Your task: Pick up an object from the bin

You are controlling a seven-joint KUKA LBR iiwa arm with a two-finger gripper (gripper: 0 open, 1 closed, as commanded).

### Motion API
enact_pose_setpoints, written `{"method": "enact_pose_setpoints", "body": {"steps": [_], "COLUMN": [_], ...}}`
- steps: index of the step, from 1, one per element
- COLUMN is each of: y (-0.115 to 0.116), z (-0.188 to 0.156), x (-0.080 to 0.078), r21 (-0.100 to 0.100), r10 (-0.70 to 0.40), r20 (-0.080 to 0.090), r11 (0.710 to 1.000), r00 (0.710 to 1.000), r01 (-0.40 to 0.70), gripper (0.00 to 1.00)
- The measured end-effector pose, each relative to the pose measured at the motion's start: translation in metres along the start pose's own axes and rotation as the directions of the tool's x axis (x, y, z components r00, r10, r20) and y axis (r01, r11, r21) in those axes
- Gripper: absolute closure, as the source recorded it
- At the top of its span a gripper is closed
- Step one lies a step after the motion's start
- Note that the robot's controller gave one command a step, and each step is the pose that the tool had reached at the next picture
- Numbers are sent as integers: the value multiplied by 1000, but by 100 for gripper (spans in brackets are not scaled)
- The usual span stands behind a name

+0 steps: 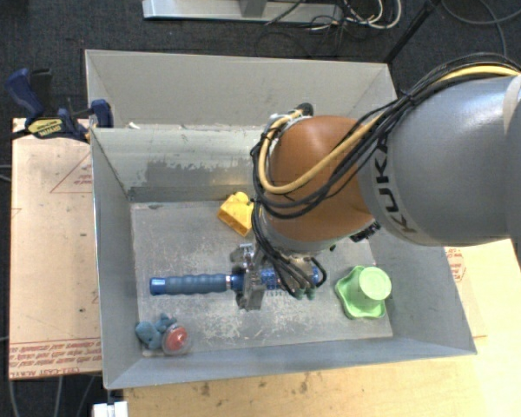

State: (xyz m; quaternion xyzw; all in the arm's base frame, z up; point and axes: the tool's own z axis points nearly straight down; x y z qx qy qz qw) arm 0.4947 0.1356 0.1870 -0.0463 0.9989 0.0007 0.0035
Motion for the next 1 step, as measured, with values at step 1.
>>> {"method": "enact_pose_setpoints", "body": {"steps": [1], "y": [-18], "z": [-85], "x": [-9], "r21": [0], "r10": [21], "r20": [3], "r11": [1000], "r00": [1000], "r01": [-21], "gripper": [100]}}
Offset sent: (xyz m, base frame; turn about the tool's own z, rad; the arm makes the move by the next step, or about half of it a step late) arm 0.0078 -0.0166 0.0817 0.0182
